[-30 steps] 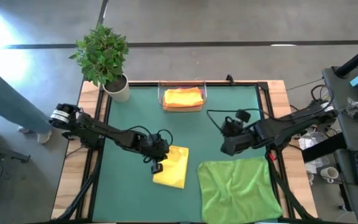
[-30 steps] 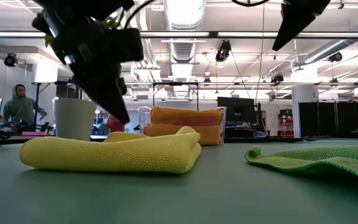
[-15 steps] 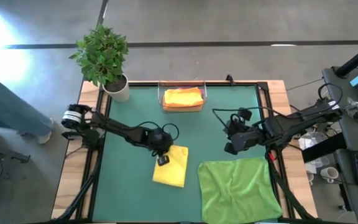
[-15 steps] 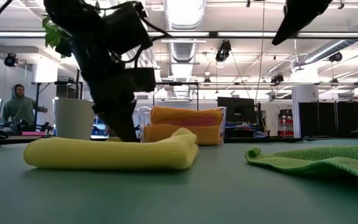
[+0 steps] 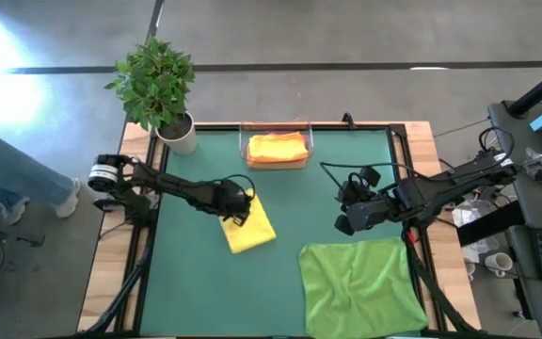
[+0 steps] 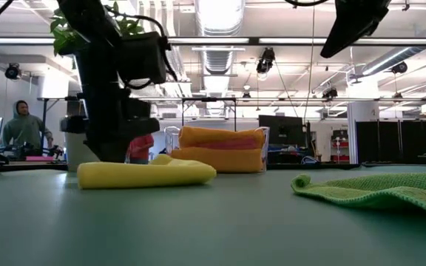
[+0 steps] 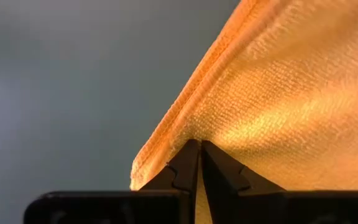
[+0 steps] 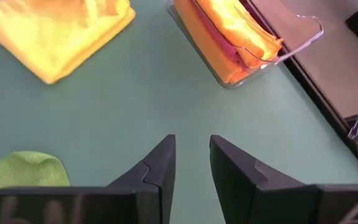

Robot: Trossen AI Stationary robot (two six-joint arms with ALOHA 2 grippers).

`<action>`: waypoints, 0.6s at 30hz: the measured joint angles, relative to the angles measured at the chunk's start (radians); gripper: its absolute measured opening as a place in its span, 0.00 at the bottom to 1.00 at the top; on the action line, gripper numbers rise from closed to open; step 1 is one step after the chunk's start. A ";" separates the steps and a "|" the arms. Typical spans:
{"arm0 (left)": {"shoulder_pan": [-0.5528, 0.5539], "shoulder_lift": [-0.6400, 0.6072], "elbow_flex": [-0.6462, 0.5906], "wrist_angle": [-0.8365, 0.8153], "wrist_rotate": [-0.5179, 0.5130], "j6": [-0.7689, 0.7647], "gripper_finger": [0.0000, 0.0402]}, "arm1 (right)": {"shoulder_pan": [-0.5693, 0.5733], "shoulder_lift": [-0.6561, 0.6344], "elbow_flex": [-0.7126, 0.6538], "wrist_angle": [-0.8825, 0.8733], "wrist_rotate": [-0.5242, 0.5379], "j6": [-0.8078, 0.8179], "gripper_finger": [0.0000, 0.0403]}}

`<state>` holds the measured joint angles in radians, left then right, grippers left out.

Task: Fold microfiber towels
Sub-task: Put the yellow microfiber cloth into the bin

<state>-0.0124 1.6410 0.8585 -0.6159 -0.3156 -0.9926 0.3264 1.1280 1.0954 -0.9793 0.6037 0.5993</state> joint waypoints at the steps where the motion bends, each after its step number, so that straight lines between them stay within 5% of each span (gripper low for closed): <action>1: 0.000 -0.012 -0.001 -0.016 0.007 -0.059 0.03 | 0.000 0.000 0.000 0.001 0.000 0.011 0.23; 11: -0.068 -0.133 0.000 -0.029 0.183 -0.149 0.03 | 0.000 0.002 -0.003 0.031 -0.030 0.166 0.23; 18: -0.129 -0.153 0.000 0.193 0.241 0.122 0.03 | 0.000 0.003 -0.003 0.039 -0.035 0.163 0.23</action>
<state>-0.1411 1.4881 0.8589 -0.4226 -0.0750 -0.8703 0.3264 1.1309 1.0923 -0.9407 0.5686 0.7624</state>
